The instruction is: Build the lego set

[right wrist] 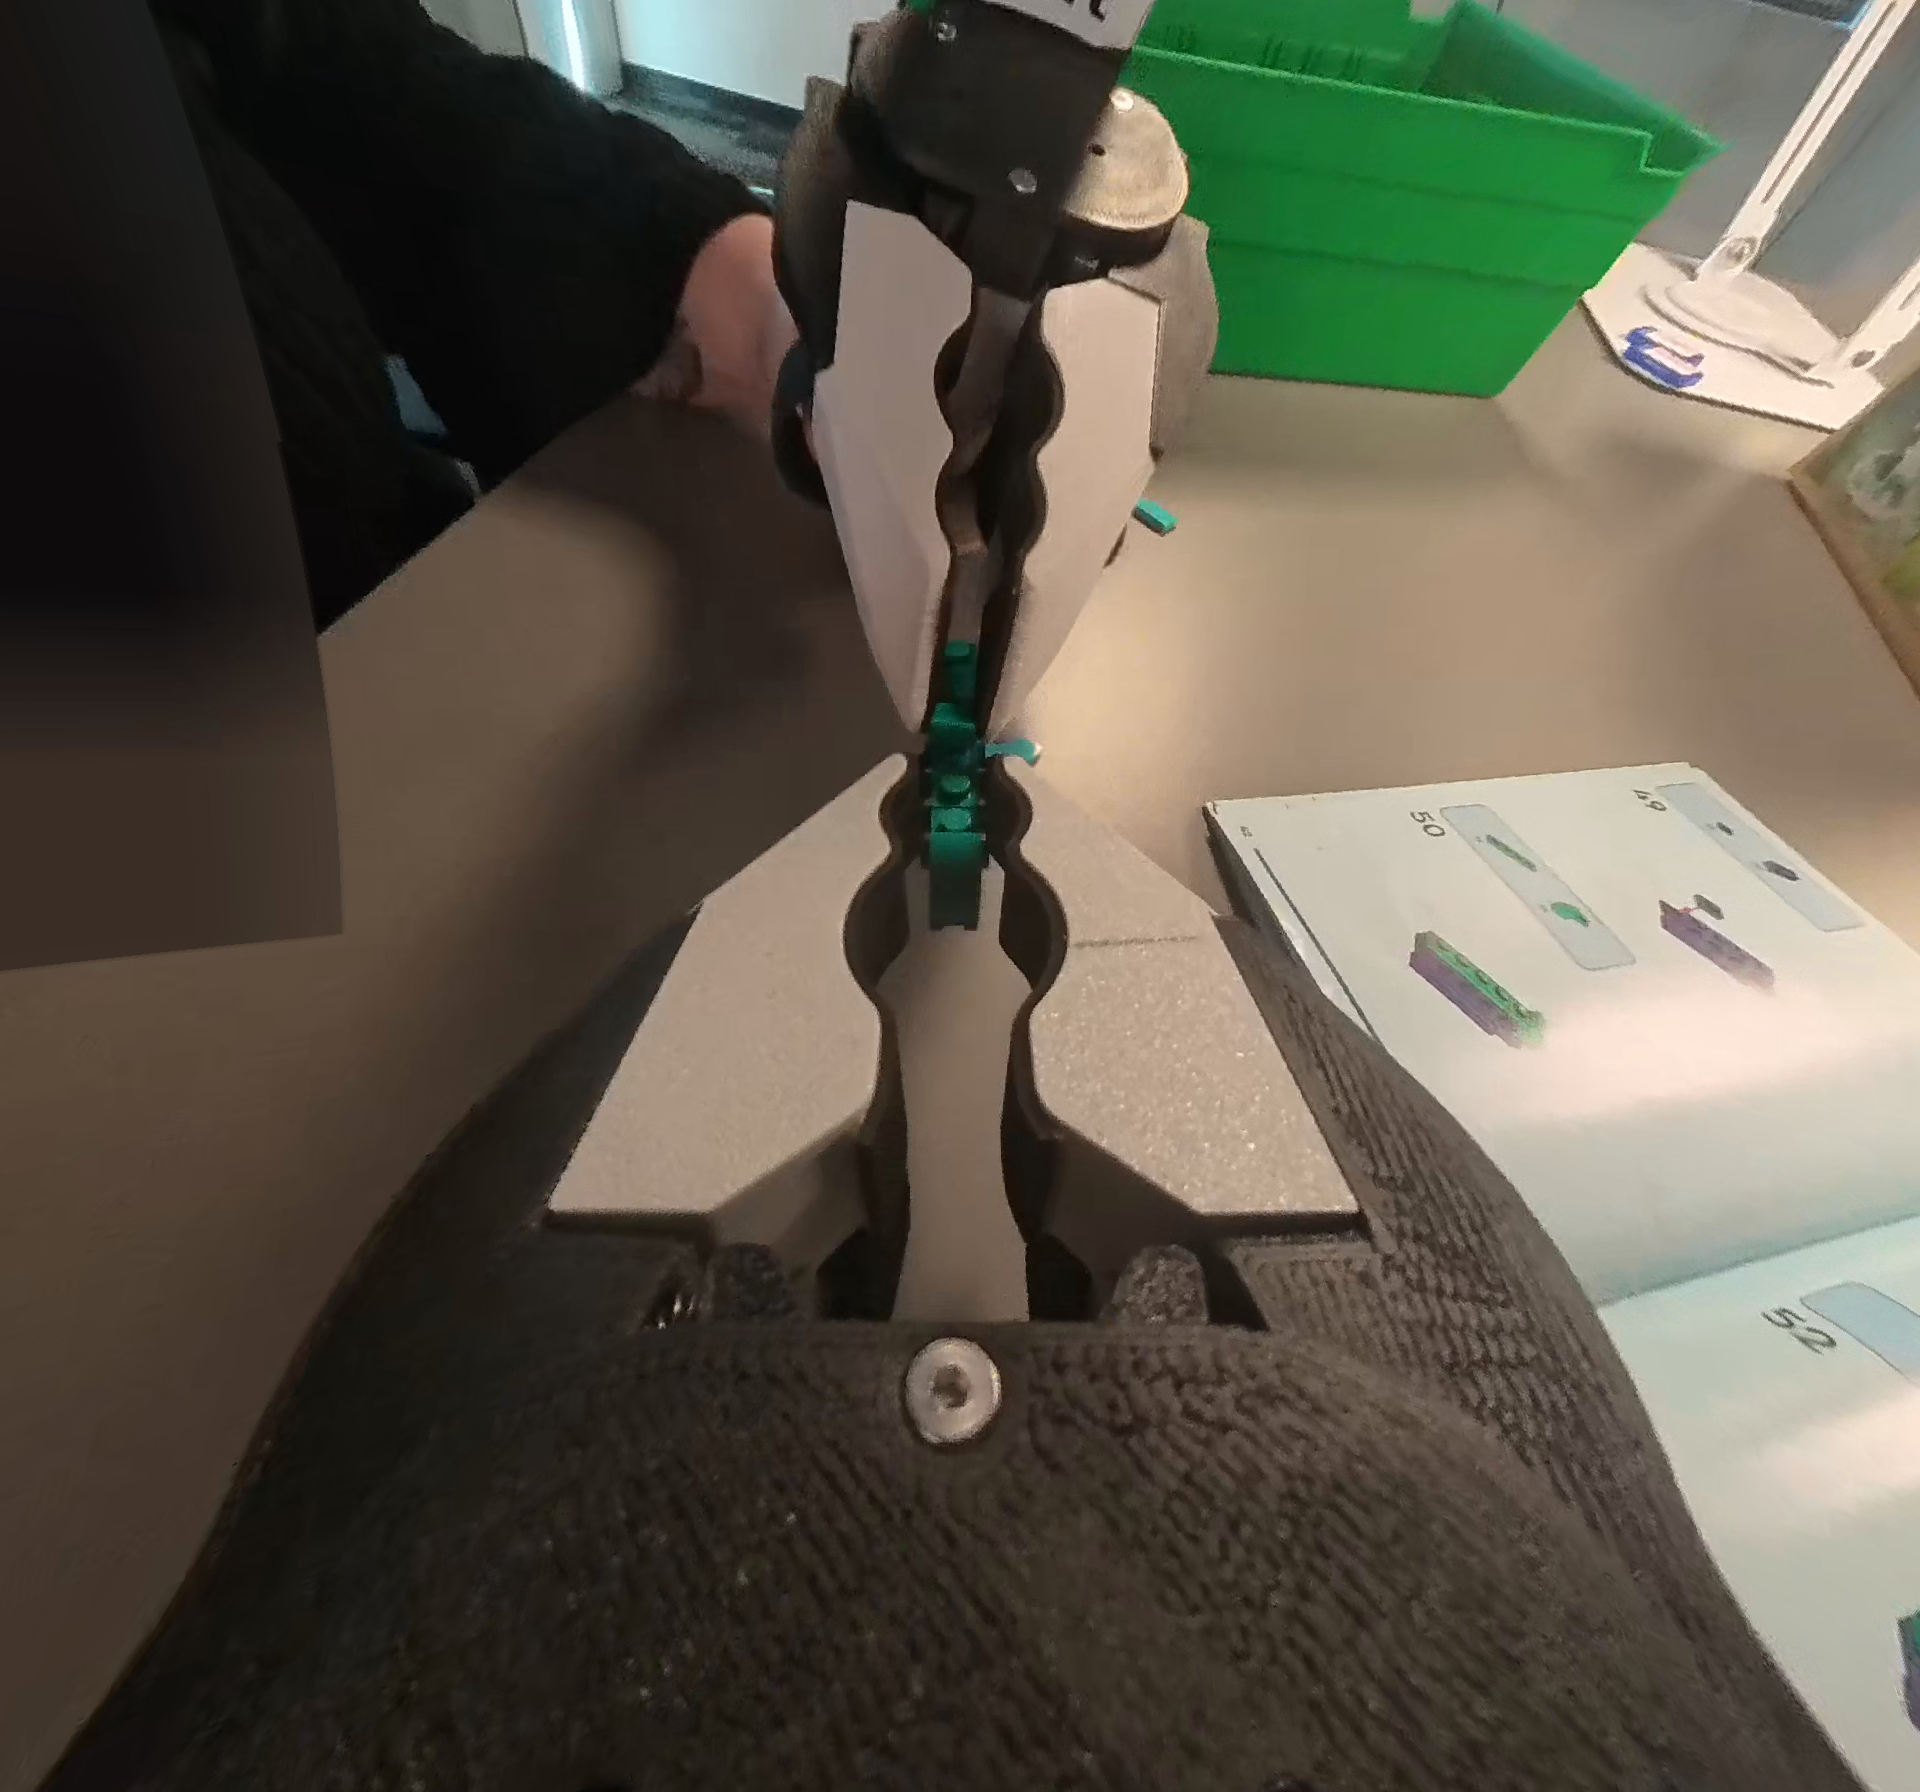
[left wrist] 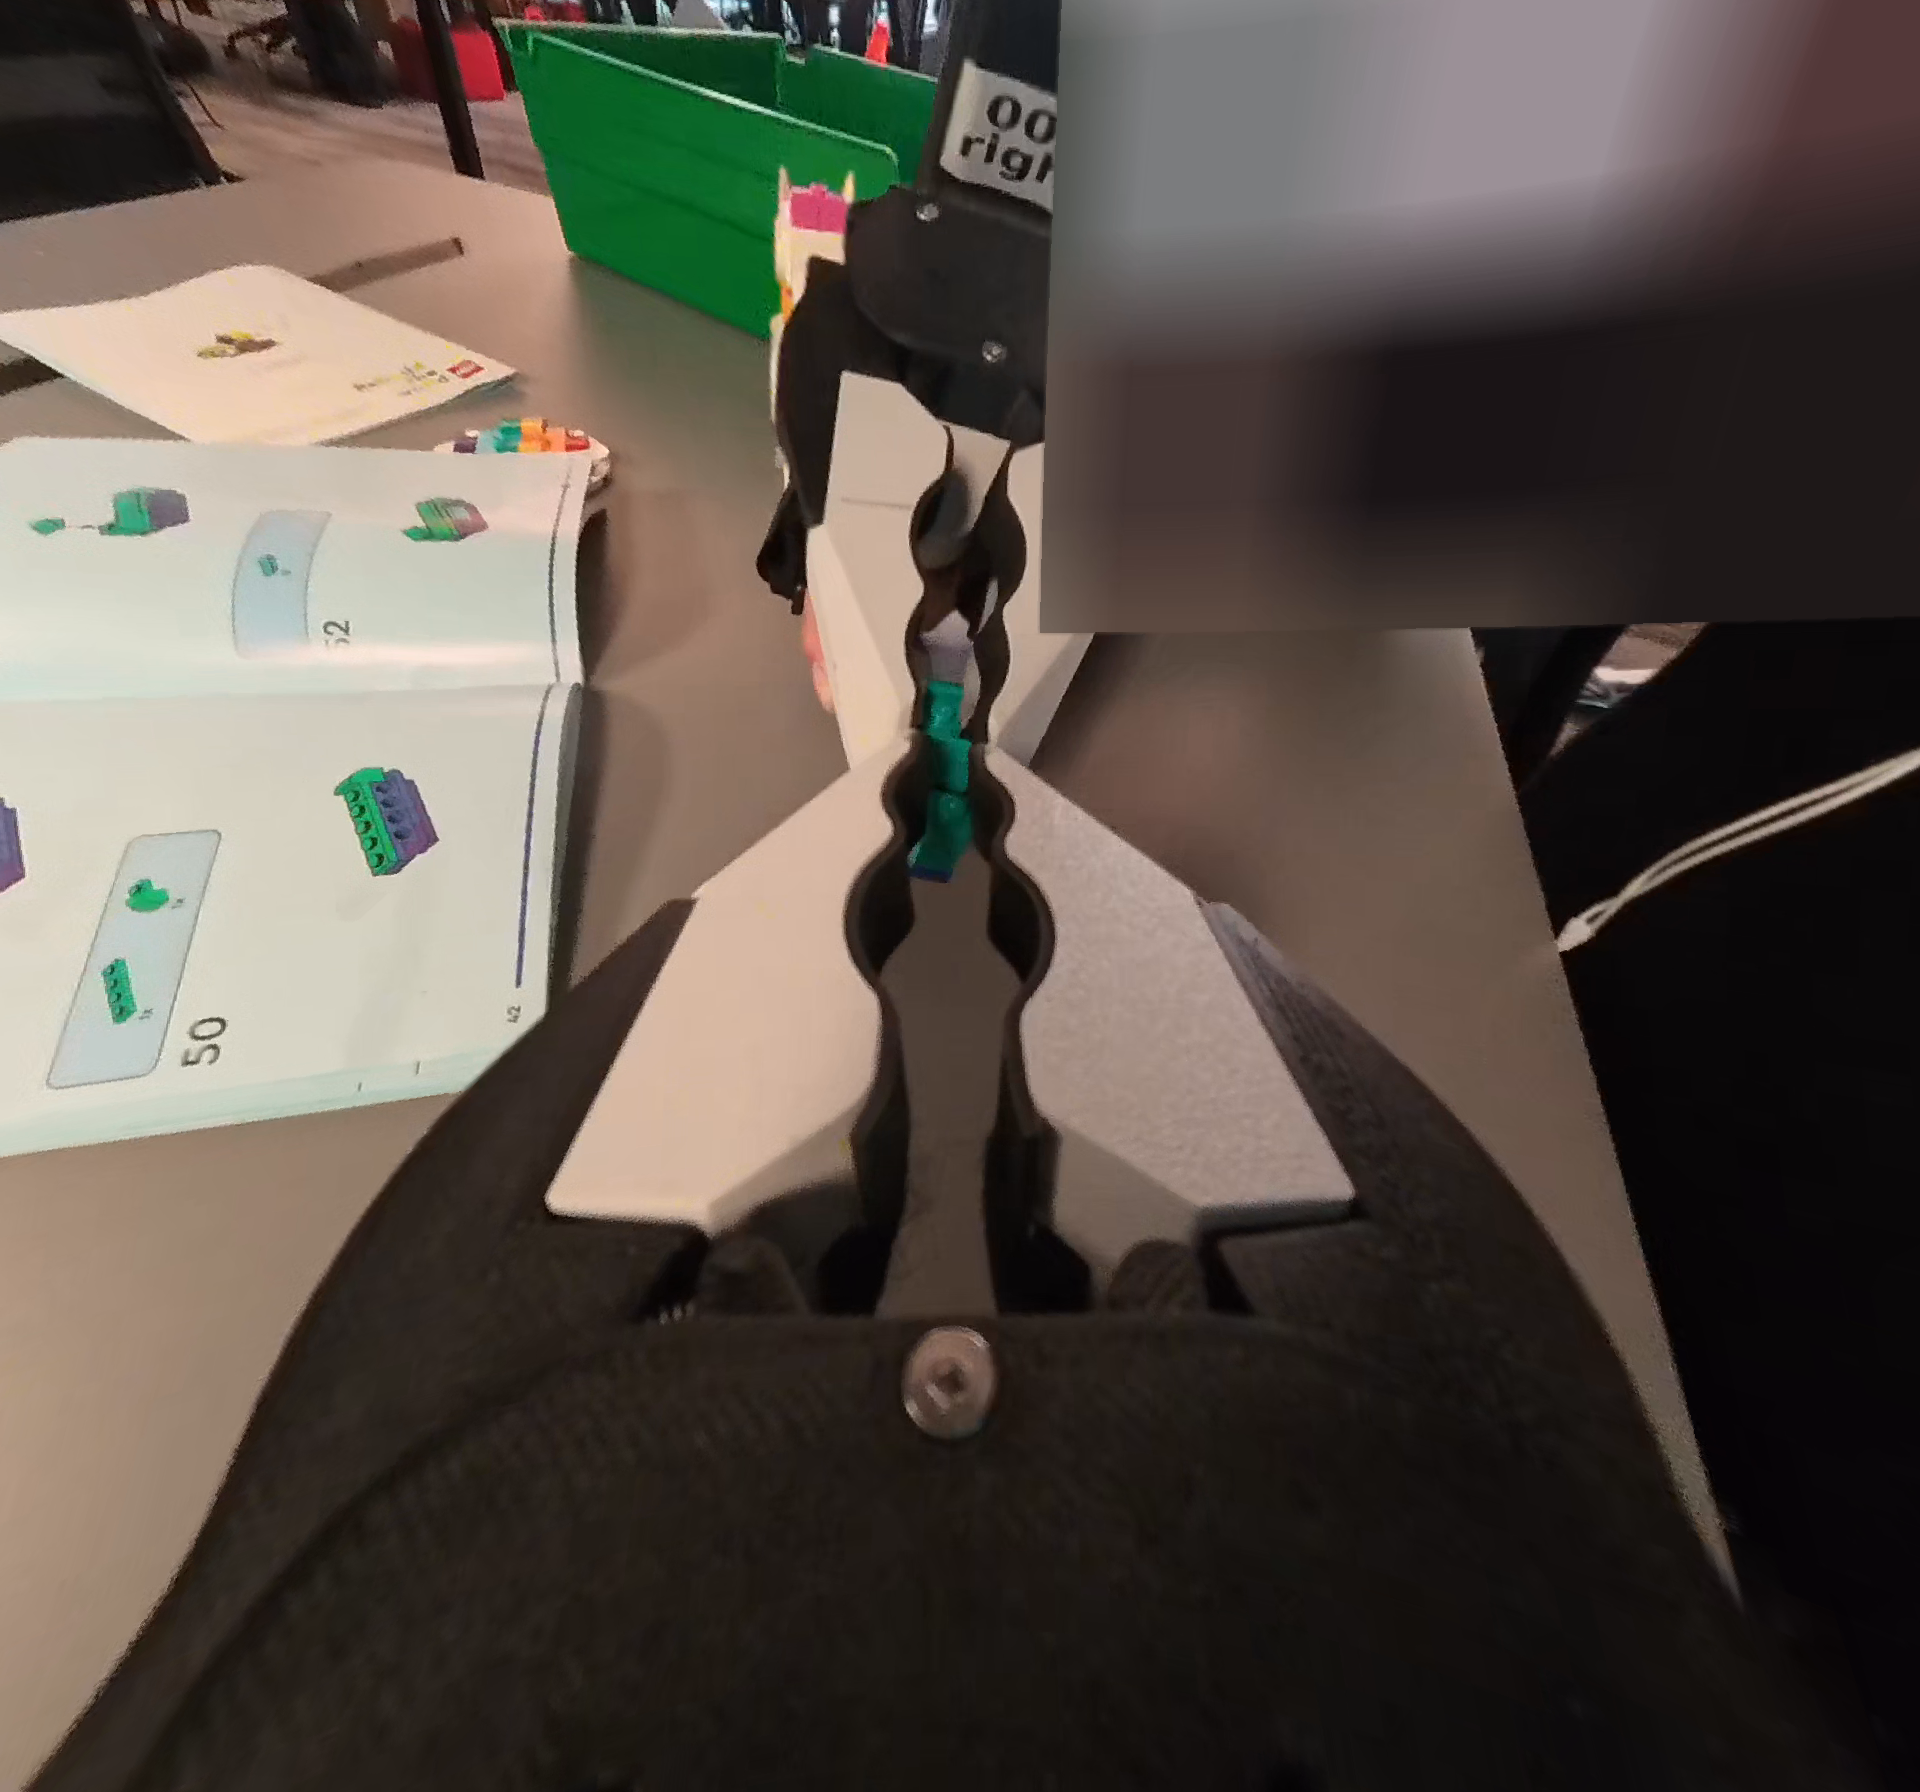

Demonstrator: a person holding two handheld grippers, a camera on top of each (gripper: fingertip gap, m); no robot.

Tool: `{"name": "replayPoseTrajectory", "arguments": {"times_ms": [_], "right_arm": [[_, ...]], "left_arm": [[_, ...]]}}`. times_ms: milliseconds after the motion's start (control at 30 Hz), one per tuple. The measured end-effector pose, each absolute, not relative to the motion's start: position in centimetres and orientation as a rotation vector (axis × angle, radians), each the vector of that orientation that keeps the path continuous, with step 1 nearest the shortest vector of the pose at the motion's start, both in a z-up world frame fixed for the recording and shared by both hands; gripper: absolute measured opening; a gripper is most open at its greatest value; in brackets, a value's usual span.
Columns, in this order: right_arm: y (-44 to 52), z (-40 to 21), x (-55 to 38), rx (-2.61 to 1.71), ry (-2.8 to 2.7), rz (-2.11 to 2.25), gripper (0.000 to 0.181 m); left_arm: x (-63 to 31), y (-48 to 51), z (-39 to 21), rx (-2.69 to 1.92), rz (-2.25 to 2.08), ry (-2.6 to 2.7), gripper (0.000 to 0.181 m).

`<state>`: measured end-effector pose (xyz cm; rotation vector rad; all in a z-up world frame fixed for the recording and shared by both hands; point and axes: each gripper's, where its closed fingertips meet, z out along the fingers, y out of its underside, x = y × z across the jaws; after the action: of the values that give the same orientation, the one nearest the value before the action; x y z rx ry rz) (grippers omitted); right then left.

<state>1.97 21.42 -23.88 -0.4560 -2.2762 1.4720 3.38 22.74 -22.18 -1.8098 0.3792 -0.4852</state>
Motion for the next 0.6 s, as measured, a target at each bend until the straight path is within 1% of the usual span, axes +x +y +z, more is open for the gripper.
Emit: {"name": "replayPoseTrajectory", "arguments": {"times_ms": [200, 600], "right_arm": [[21.6, -23.1, 2.0, -0.503, -2.246, 1.555, 0.009], [21.7, -22.7, 1.9, -0.509, -2.22, 1.584, 0.009]], "left_arm": [[2.3, 22.1, -20.3, -1.681, -0.504, 0.303, 0.006], [2.4, 21.9, -20.2, -1.673, -0.555, 0.302, 0.006]]}}
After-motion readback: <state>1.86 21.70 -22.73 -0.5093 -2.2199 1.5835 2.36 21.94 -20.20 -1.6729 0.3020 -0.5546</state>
